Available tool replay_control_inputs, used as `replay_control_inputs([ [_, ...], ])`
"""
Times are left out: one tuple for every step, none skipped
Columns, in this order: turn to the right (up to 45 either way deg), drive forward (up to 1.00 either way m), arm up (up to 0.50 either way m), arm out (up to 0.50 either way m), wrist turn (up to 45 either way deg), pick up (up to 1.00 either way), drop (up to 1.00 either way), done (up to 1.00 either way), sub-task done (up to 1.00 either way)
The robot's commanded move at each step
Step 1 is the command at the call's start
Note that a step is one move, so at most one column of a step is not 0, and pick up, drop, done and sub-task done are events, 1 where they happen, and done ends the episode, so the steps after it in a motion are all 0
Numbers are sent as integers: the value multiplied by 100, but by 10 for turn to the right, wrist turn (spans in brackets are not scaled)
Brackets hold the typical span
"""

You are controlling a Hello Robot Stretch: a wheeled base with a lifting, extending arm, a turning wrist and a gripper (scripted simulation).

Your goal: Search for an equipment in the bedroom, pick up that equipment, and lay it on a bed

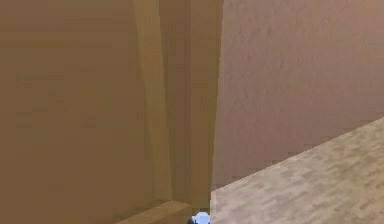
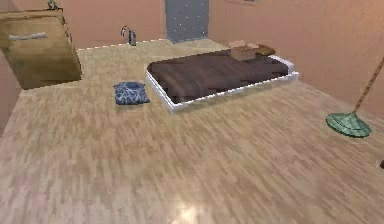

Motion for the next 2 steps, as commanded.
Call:
replay_control_inputs([
  [450, 0, 0, 0, 0, 0, 0, 0, 0],
  [450, 0, 0, 0, 0, 0, 0, 0, 0],
])
